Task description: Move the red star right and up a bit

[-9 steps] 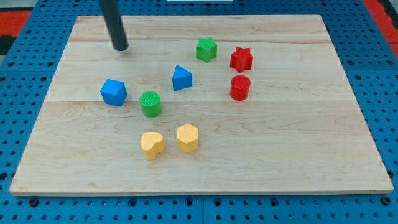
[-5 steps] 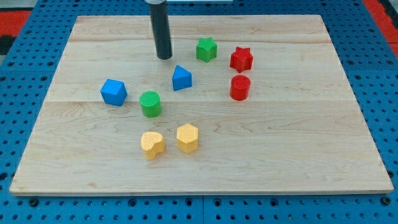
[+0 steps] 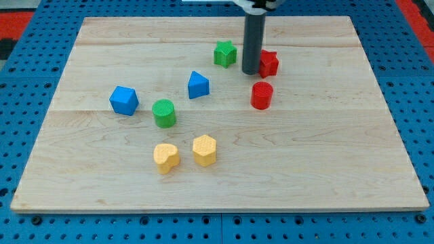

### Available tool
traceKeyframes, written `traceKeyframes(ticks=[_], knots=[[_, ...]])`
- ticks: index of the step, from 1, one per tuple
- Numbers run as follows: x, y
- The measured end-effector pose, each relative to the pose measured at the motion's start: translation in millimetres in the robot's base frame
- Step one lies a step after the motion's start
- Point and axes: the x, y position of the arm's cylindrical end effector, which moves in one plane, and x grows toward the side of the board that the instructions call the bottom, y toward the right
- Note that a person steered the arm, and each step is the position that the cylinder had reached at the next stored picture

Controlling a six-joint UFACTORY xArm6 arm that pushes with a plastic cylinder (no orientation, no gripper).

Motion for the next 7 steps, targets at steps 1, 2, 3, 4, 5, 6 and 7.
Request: traceKeyframes(ticks=[1,2,3,4,5,6,7], knots=[[0,18],[0,32],[-2,49],[-4,58],[-4,58],[-5,58],[-5,58]])
